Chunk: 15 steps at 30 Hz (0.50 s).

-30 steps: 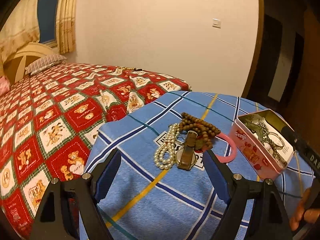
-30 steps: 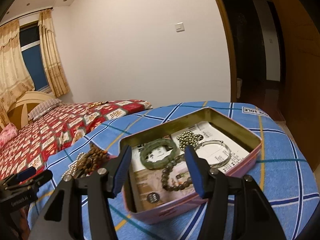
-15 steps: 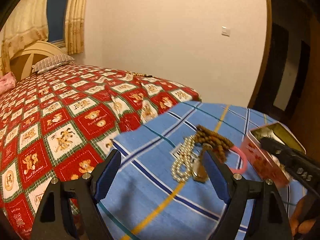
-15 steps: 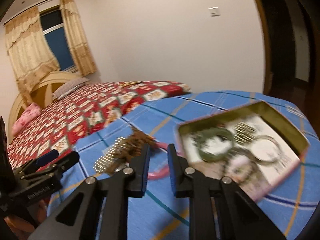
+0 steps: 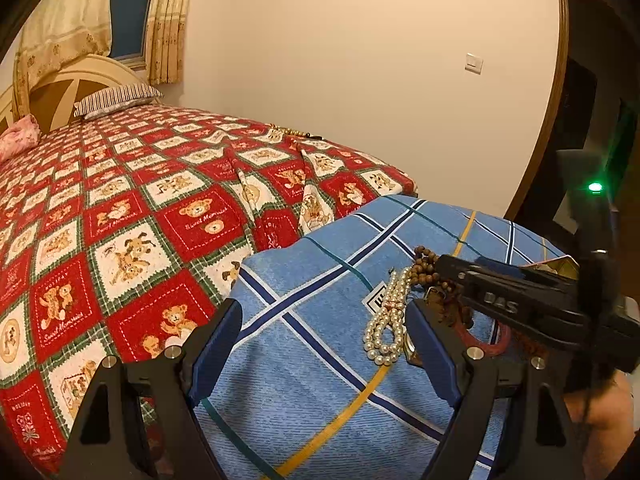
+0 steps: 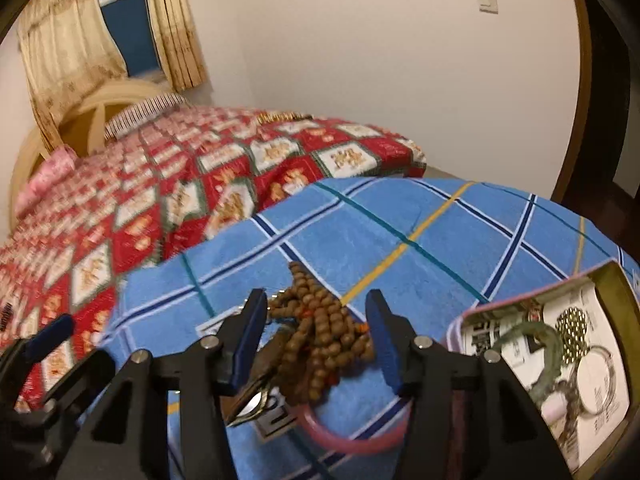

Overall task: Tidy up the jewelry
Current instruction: 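Grasp the brown wooden bead string with the right gripper and lift it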

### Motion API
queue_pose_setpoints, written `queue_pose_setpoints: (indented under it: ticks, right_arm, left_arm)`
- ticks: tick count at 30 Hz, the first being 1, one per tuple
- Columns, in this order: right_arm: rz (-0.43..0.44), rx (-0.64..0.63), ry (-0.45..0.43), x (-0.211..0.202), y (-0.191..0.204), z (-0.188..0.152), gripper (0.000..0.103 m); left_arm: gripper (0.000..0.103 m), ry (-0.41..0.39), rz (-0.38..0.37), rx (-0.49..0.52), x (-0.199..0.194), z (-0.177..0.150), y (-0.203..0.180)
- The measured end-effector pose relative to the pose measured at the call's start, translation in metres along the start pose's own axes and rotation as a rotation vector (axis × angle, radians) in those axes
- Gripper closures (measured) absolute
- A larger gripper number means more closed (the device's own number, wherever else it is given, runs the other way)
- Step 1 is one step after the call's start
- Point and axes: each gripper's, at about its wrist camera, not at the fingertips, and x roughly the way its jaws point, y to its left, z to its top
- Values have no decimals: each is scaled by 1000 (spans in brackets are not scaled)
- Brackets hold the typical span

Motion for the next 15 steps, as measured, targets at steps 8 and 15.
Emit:
queue_pose_setpoints:
  ticks: [8, 15]
  right_arm:
    - [-16, 0, 88, 27, -3, -3, 62]
    - [46, 10, 133, 20, -8, -6, 74]
  left_arm:
    - [19, 25, -1, -15, 4, 0, 2]
    - [19, 23, 16, 0, 4, -1, -1]
